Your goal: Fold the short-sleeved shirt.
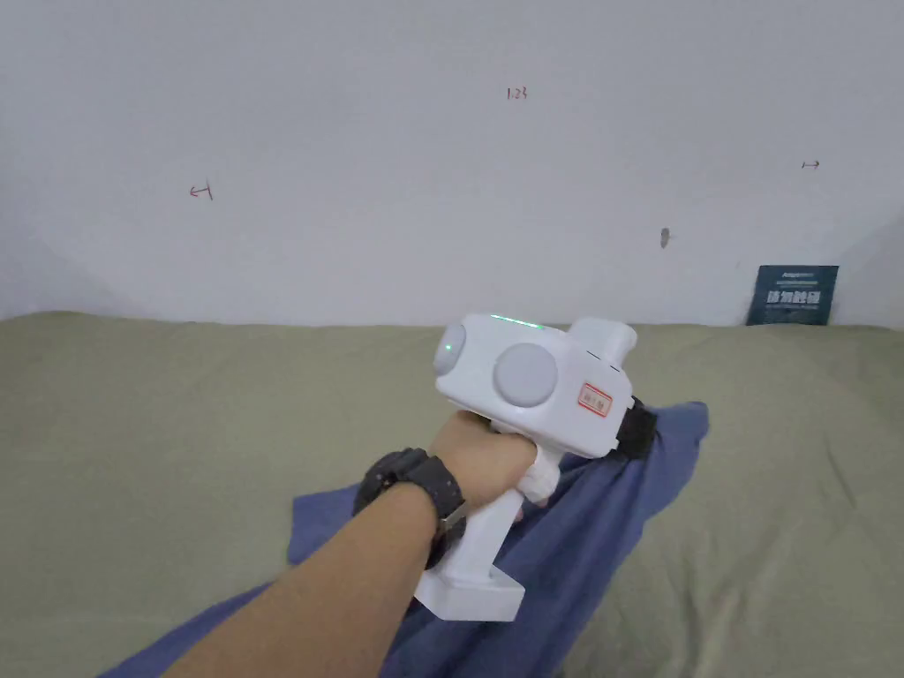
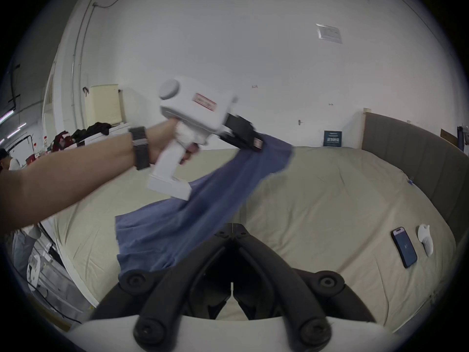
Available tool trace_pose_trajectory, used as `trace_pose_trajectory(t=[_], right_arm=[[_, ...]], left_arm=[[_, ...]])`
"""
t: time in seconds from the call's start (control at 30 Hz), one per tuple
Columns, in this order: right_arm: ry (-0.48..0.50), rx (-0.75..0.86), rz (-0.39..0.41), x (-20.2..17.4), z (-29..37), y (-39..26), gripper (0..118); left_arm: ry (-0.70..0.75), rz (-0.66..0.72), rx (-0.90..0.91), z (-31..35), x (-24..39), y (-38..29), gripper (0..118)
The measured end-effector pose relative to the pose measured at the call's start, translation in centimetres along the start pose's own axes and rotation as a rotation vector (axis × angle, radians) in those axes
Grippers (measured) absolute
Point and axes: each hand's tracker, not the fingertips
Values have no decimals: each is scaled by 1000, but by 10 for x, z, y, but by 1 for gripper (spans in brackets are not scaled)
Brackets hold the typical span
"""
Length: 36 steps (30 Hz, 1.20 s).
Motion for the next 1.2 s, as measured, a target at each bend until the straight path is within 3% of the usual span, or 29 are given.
trace_pose_trajectory(t=[0.2,0.33,0.37,0.4,0.43,0.47,0.57,0.7,0.9,0.97,1.0,1.07,1.1,1.13,1.2], right_arm=[[-51,-1,-21,16,16,-7,1],[-85,-7,-13,22,21,-11,1],[-88,-10,-16,24,23,-11,1],[-89,-10,-21,26,23,-12,1],[-90,-12,-27,26,24,-11,1],[-90,-10,-32,27,25,-10,1],[-75,1,-26,25,30,-8,1],[-67,16,15,20,40,-6,1],[-55,42,34,19,48,-3,1],[-52,50,44,17,45,-1,1],[-46,57,40,16,44,0,1],[-36,64,34,13,39,2,1],[-31,65,34,11,36,3,1],[-25,64,37,10,33,2,1],[-35,59,50,4,30,-1,1]], left_arm=[[-83,-34,-217,-89,47,-43,2],[-128,-22,-269,-124,60,-84,5],[-119,-23,-268,-128,62,-89,14],[-101,-22,-264,-129,62,-92,42],[-74,-2,-249,-127,61,-94,93],[-51,39,-246,-123,61,-90,115],[-86,73,-91,-81,57,-72,118],[24,-3,40,22,50,-51,118],[408,15,258,202,62,-115,118],[569,43,297,244,72,-155,110],[642,89,309,262,70,-177,96],[758,186,337,289,79,-215,15],[812,238,323,299,84,-234,0],[903,274,311,305,89,-251,0],[896,338,292,320,99,-281,0]])
